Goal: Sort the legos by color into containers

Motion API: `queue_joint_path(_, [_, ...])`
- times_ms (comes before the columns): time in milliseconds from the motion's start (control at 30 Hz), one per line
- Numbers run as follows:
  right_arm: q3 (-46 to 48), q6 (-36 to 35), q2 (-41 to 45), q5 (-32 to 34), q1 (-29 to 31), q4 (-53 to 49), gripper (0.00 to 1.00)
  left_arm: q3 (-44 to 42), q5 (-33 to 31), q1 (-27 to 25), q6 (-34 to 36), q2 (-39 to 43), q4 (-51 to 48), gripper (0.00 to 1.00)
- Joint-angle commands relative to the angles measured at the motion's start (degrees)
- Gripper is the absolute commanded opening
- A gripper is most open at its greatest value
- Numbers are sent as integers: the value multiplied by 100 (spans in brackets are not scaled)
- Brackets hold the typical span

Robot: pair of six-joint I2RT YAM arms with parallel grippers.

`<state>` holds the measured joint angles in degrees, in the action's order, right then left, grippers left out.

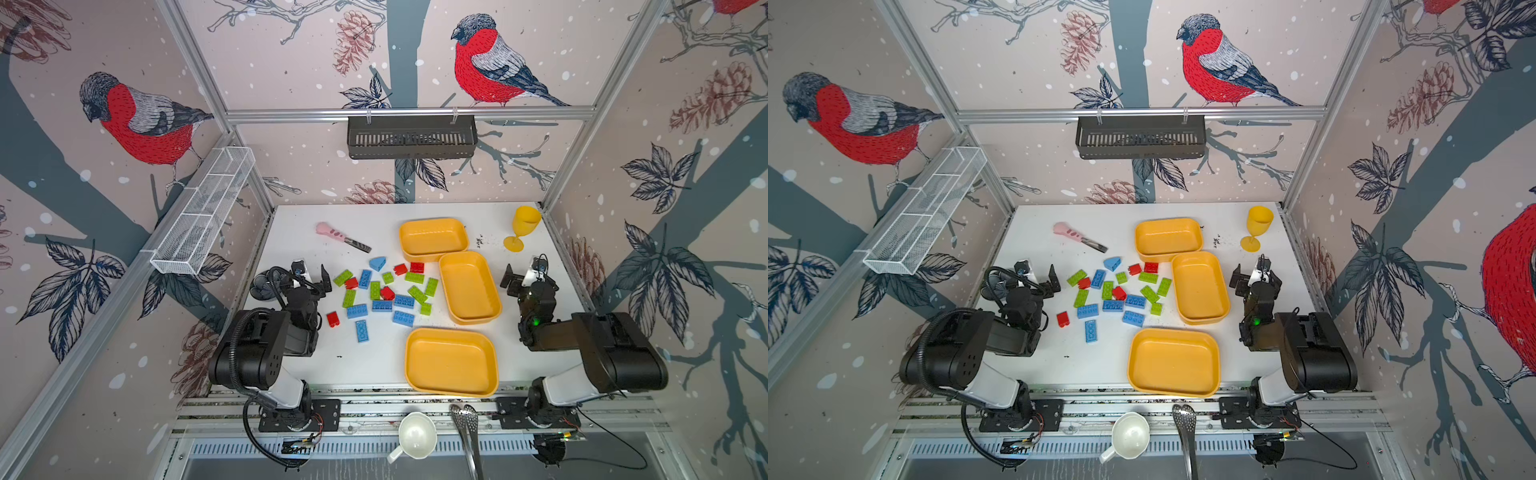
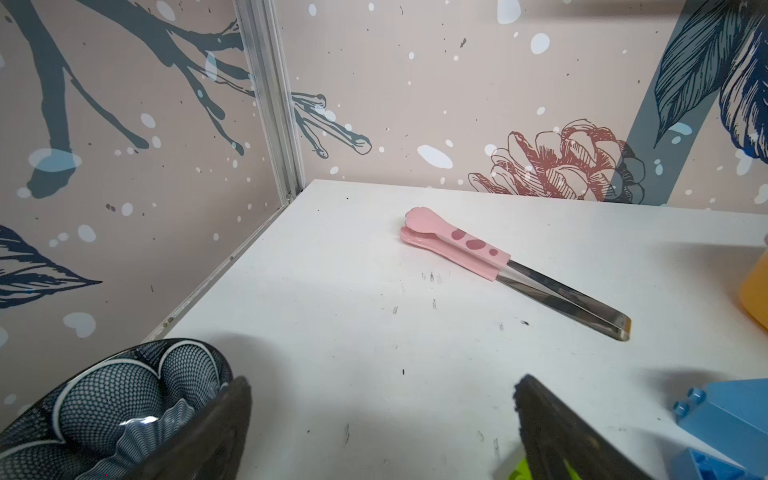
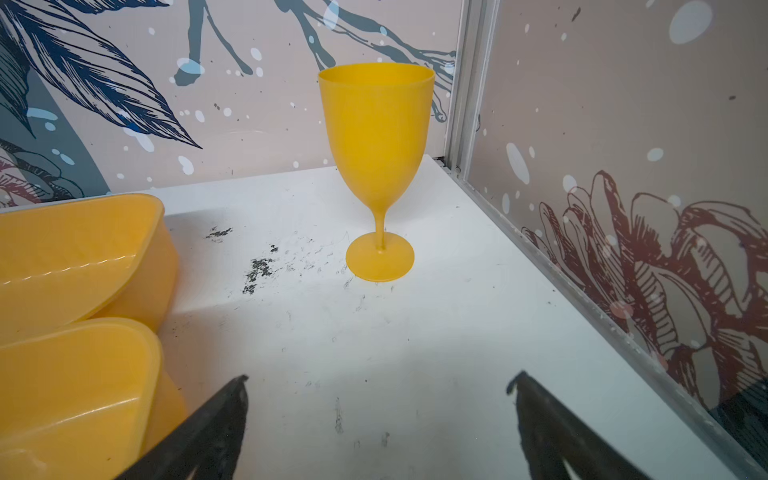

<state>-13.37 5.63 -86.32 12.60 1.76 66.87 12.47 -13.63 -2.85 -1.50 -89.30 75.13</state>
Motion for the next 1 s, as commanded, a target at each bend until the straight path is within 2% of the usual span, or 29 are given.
queue_joint_path(0, [27,-44,36,92,8,248,99,35,20,9,38,0,99,98])
queue_joint_path(967, [54,12,88,-81,-79,302,99,-34,101,7,91,37,216,98])
